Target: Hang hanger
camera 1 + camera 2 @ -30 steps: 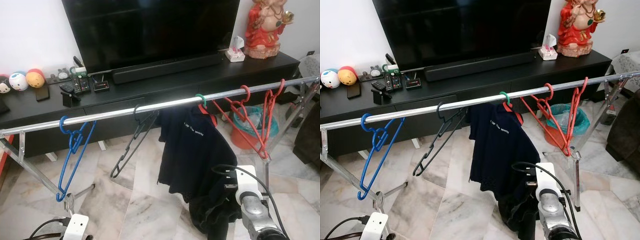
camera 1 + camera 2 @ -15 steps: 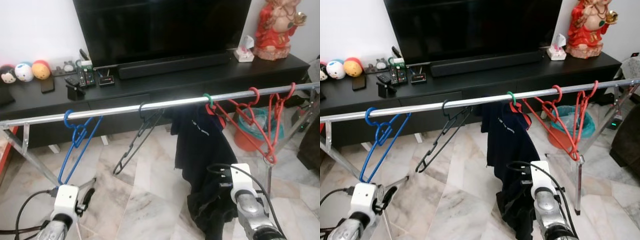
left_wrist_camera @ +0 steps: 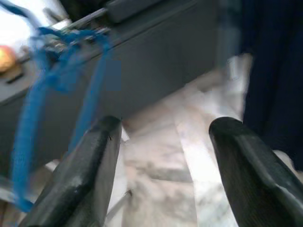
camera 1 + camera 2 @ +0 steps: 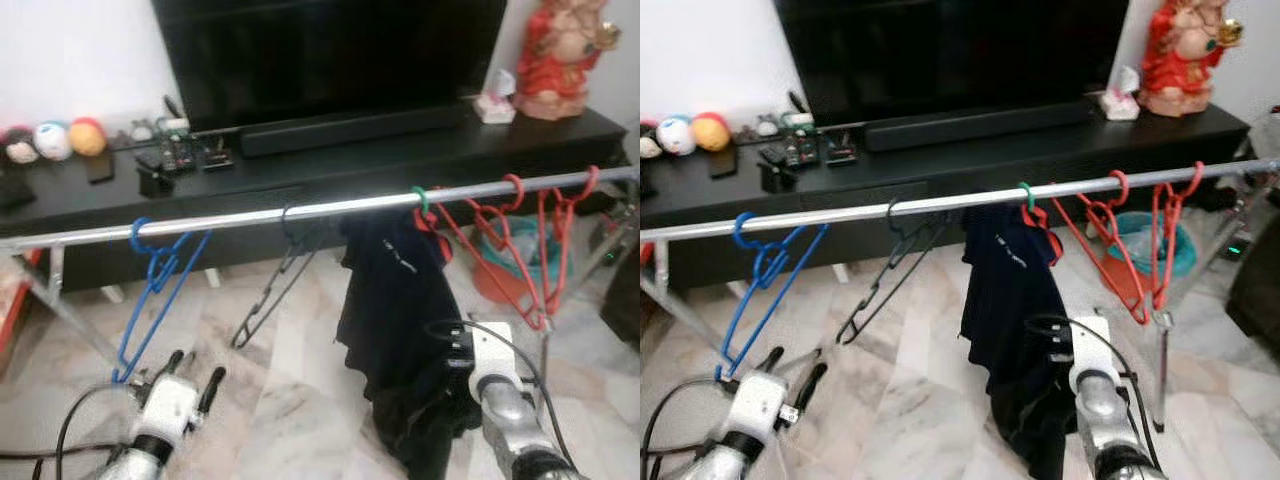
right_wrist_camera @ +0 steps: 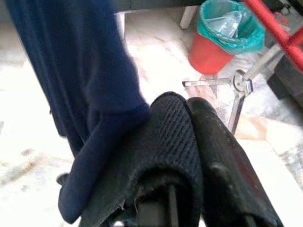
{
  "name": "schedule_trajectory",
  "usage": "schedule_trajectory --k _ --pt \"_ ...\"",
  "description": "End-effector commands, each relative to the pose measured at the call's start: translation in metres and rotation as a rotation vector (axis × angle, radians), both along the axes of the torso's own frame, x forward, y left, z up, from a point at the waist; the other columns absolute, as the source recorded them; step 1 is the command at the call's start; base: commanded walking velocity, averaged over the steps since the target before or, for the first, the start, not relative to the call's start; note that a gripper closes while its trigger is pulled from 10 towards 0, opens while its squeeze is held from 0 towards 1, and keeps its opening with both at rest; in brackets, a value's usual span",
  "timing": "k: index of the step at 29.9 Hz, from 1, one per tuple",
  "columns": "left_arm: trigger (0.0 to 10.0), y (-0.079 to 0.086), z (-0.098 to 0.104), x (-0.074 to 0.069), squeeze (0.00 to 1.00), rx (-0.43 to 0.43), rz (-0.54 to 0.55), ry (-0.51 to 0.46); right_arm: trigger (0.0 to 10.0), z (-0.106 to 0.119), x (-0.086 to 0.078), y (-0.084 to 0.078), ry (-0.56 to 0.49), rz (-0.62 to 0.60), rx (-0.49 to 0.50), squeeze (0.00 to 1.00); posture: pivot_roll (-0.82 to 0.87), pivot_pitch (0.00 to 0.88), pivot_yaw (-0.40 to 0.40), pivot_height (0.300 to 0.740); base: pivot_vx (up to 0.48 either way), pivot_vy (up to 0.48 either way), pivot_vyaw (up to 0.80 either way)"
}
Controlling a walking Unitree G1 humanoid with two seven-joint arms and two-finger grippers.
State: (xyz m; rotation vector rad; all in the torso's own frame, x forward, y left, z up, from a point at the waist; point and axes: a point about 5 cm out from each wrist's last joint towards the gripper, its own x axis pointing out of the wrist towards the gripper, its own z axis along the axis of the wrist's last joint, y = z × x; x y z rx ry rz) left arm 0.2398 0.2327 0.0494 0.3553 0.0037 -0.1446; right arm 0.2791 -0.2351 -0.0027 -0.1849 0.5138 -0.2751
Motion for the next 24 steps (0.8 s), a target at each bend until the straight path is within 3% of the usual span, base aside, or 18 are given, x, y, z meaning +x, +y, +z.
schedule_trajectory --k 1,4,7,10,17,24 --pt "10.0 -0.001 0.01 0.003 0.0 -0.017 0.013 -0.061 10.0 0.005 0.002 -0.007 -0.042 -0.054 0.027 0.0 -0.06 0.0 0.038 0.74 0.0 0.0 0.0" --pt "10.0 -0.011 0.026 0.022 0.0 -0.057 -0.001 -0.119 10.0 0.008 0.005 -0.005 -0.074 -0.057 0.051 0.0 -0.06 0.0 0.03 0.74 0.0 0.0 0.0" --pt "10.0 -0.025 0.04 0.044 0.0 -0.095 -0.047 -0.114 10.0 0.016 0.011 -0.006 -0.128 -0.055 0.053 0.0 -0.07 0.0 0.027 0.74 0.0 0.0 0.0" --pt "10.0 -0.041 0.05 0.058 0.0 -0.149 -0.072 -0.11 10.0 0.023 0.015 -0.007 -0.172 -0.056 0.051 0.0 -0.08 0.0 0.02 0.74 0.0 0.0 0.0" --pt "10.0 -0.053 0.049 0.065 0.0 -0.201 -0.082 -0.074 10.0 0.024 0.012 -0.011 -0.213 -0.065 0.064 0.0 -0.09 0.0 0.022 0.74 0.0 0.0 0.0" --pt "10.0 -0.053 0.048 0.065 0.0 -0.226 -0.064 -0.046 10.0 0.018 0.005 -0.005 -0.221 -0.058 0.075 0.0 -0.1 0.0 0.029 0.74 0.0 0.0 -0.75"
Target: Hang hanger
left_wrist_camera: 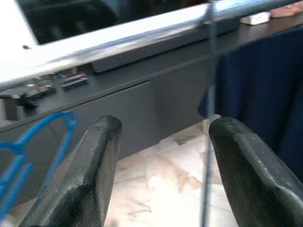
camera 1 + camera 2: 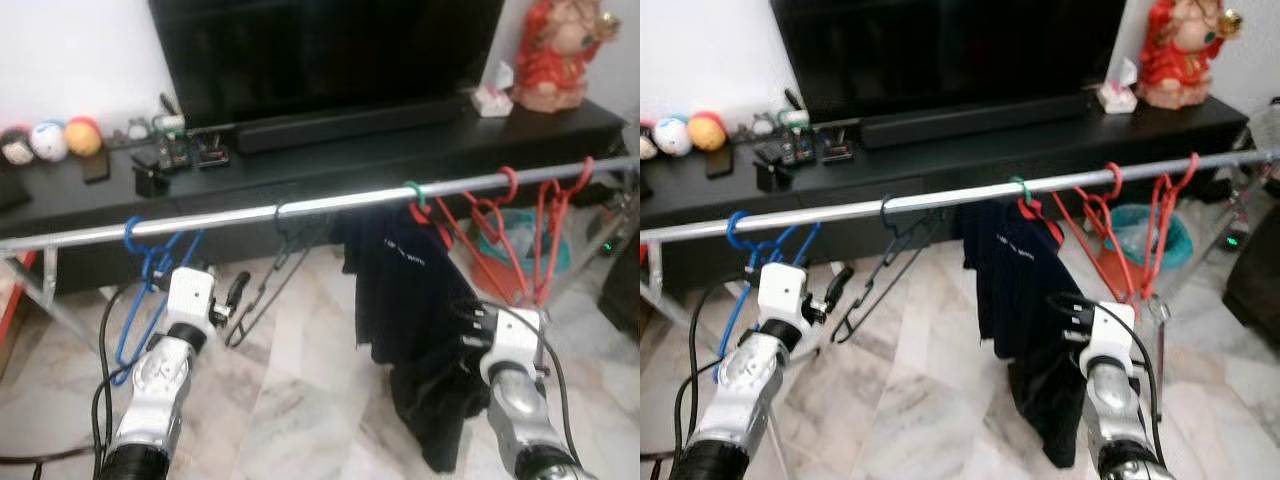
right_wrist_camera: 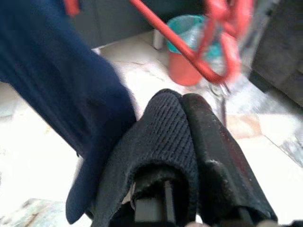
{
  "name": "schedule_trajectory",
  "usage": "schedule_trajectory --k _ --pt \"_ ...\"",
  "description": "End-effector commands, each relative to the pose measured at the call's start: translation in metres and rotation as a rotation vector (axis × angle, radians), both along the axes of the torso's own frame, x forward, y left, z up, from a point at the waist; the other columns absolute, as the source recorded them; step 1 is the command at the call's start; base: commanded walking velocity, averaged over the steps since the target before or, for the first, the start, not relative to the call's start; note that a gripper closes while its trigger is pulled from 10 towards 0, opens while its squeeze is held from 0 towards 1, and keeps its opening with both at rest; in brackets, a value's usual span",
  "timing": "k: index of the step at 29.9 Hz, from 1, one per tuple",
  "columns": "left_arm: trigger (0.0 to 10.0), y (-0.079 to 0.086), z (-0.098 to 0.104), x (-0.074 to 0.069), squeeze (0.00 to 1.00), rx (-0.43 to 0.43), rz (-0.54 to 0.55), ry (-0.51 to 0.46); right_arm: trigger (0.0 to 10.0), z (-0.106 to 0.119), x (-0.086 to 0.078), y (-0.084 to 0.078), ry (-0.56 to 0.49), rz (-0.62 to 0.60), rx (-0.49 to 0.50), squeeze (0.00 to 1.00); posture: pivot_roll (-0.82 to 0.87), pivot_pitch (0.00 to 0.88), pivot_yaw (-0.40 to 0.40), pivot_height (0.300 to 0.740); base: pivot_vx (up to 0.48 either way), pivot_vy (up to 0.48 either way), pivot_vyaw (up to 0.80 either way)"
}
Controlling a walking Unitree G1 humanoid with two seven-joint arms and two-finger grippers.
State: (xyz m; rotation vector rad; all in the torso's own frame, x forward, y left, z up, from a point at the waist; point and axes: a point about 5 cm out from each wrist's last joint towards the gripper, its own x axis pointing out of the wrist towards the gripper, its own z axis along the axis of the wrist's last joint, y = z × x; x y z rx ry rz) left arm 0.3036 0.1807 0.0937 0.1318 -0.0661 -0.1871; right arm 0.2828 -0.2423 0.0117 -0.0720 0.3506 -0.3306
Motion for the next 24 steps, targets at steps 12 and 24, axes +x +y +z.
schedule_trajectory --k 12,24 --pt "10.0 0.008 0.006 -0.005 0.0 -0.033 0.08 -0.005 10.0 -0.007 -0.007 0.031 -0.028 0.125 -0.001 0.0 -0.09 0.0 0.013 0.74 0.0 0.0 -0.78" --pt "10.0 0.007 0.009 -0.006 0.0 -0.042 0.073 -0.013 10.0 -0.013 -0.017 0.041 -0.042 0.16 0.003 0.0 -0.11 0.0 0.028 0.74 0.0 0.276 -0.26"
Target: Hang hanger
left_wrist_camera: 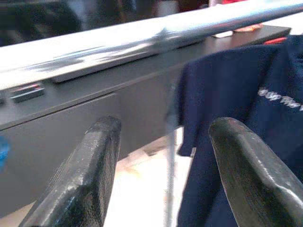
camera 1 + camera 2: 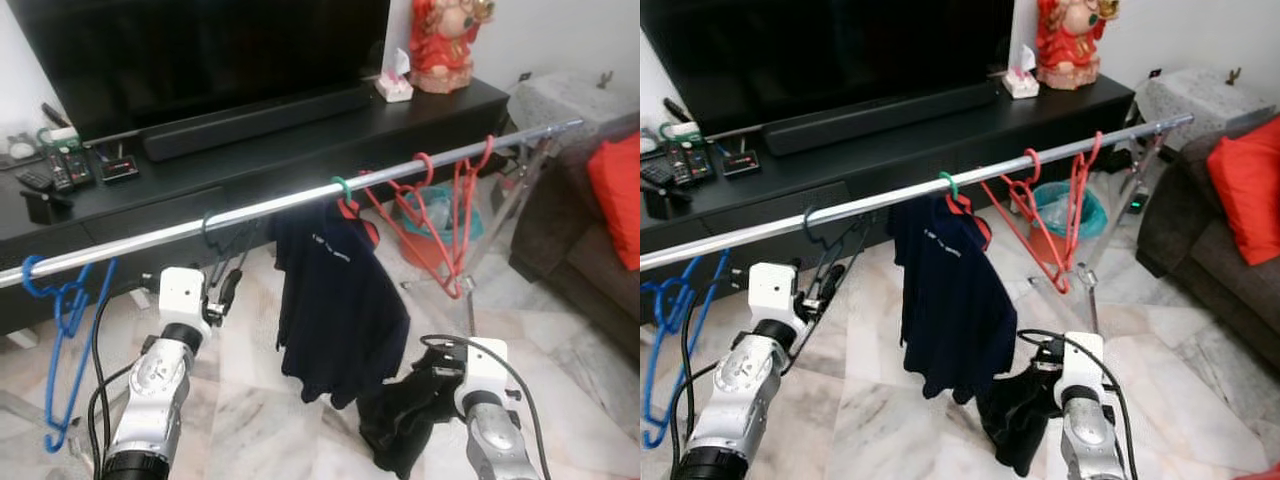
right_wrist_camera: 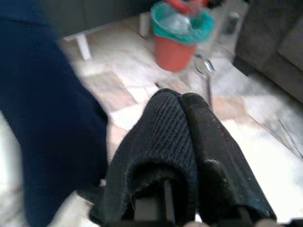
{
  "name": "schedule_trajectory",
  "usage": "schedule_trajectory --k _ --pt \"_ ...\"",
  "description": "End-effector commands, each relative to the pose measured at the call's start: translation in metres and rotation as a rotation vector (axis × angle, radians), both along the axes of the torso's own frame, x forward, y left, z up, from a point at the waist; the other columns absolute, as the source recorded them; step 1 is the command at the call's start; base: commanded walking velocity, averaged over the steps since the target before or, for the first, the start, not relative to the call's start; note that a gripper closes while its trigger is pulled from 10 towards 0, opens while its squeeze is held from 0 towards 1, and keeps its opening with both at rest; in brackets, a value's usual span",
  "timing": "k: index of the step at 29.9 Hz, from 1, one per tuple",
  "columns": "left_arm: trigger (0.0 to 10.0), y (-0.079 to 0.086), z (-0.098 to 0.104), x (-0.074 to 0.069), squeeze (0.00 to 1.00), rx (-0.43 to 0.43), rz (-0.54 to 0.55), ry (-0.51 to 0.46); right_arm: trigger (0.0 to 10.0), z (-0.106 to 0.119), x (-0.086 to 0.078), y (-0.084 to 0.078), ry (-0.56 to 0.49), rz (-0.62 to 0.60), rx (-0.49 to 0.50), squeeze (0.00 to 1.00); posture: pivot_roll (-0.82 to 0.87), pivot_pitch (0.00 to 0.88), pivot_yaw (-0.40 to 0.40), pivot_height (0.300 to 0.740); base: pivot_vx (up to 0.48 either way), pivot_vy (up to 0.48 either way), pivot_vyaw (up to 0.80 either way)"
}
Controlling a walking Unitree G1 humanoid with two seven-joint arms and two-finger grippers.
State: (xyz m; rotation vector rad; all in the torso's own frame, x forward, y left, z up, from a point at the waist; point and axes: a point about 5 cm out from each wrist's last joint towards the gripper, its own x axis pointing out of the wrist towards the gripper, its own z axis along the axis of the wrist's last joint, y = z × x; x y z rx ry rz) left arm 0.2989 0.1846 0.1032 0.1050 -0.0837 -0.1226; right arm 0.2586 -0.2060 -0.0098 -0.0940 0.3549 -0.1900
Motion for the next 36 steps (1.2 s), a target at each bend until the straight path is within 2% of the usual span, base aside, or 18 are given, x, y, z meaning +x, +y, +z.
schedule_trajectory --k 1,8,12,18,30,36 --pt "10.0 0.003 0.0 0.0 0.0 -0.013 0.009 0.006 10.0 0.009 0.008 0.005 -0.056 0.016 0.003 0.0 -0.12 0.0 0.03 0.74 0.0 0.289 0.0" --pt "10.0 -0.002 -0.001 -0.001 0.0 -0.006 -0.01 0.012 10.0 0.008 0.005 0.008 -0.052 0.015 0.011 0.0 -0.12 0.0 0.037 0.74 0.0 0.041 0.0" --pt "10.0 -0.003 0.001 -0.002 0.0 -0.003 -0.021 0.009 10.0 0.008 0.004 0.009 -0.054 0.016 0.015 0.0 -0.12 0.0 0.041 0.74 0.0 0.0 -0.67" --pt "10.0 -0.009 0.001 -0.002 0.0 0.003 -0.064 0.023 10.0 0.007 0.003 0.012 -0.053 0.023 0.009 0.0 -0.11 0.0 0.045 0.74 0.0 0.0 0.0" --pt "10.0 -0.01 -0.003 -0.003 0.0 0.009 -0.072 0.061 10.0 0.005 0.003 0.012 -0.024 0.003 0.015 0.0 -0.11 0.0 0.043 0.74 0.0 0.0 0.0" --pt "10.0 -0.009 -0.004 -0.003 0.0 0.009 -0.067 0.072 10.0 0.004 0.002 0.012 -0.012 0.008 0.007 0.0 -0.11 0.0 0.044 0.74 0.0 0.0 -0.66"
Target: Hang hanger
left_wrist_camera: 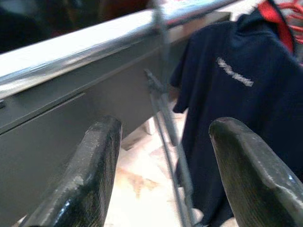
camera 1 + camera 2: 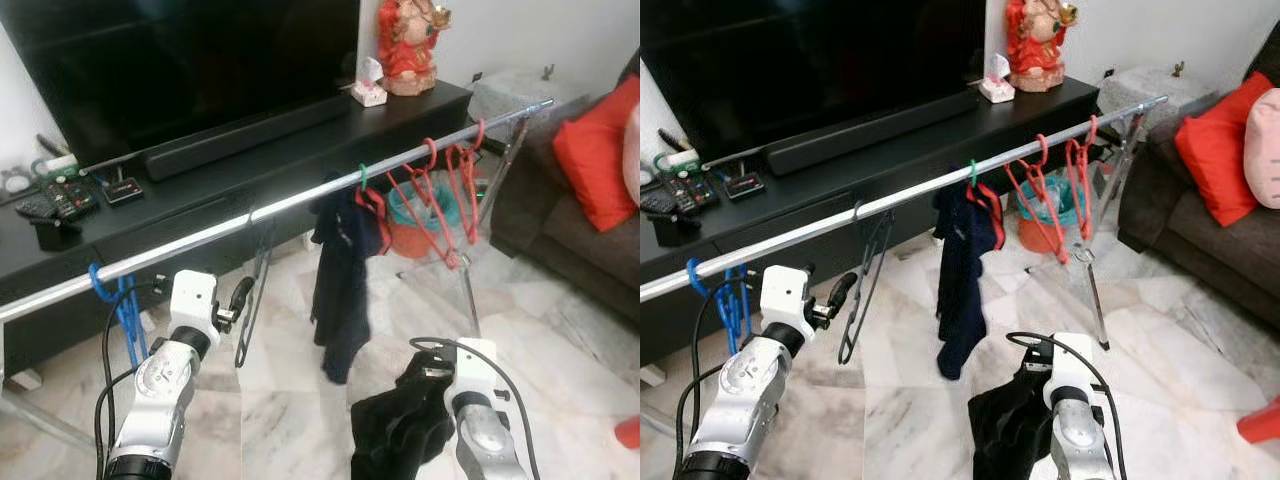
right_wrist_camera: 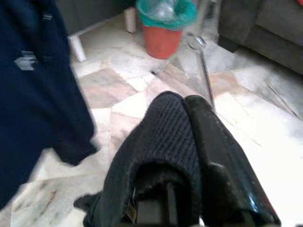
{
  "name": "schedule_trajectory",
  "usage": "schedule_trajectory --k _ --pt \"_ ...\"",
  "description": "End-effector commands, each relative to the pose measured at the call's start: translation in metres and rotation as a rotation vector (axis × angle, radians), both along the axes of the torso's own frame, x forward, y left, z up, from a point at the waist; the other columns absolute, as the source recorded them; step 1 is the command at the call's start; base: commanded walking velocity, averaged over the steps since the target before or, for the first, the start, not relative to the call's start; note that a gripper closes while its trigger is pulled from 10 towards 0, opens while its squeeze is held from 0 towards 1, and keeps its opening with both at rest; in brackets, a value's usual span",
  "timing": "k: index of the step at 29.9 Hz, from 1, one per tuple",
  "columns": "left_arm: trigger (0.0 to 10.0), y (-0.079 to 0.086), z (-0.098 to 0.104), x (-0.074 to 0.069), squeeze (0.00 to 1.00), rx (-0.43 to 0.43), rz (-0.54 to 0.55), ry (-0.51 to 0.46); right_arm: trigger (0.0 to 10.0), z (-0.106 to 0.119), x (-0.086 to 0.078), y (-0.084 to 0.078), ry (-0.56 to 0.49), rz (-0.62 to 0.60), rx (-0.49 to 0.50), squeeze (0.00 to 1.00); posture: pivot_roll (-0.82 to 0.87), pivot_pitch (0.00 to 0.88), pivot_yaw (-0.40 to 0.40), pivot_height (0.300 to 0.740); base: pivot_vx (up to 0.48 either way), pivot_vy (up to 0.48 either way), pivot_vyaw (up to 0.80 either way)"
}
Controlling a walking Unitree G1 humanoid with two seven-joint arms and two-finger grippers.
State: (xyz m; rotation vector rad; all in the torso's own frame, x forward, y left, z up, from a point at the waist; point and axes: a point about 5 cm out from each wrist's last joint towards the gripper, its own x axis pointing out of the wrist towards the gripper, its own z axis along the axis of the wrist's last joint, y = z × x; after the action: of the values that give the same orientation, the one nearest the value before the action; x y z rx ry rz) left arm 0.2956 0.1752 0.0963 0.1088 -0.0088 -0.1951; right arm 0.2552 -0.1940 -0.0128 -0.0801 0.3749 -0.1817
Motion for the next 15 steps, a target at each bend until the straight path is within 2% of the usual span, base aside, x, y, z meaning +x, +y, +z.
schedule_trajectory --k 1,15 --pt "10.0 0.0005 0.0032 0.0004 0.0 -0.002 0.002 -0.005 10.0 0.007 0.0058 -0.0001 -0.031 0.004 -0.009 0.0 -0.11 0.0 0.043 0.74 0.0 0.0 -0.58" --pt "10.0 0.0013 0.0033 0.0003 0.0 -0.004 0.011 -0.001 10.0 0.0076 0.0067 0.0023 -0.032 0.022 -0.009 0.0 -0.1 0.0 0.042 0.74 0.0 0.0 -0.03"
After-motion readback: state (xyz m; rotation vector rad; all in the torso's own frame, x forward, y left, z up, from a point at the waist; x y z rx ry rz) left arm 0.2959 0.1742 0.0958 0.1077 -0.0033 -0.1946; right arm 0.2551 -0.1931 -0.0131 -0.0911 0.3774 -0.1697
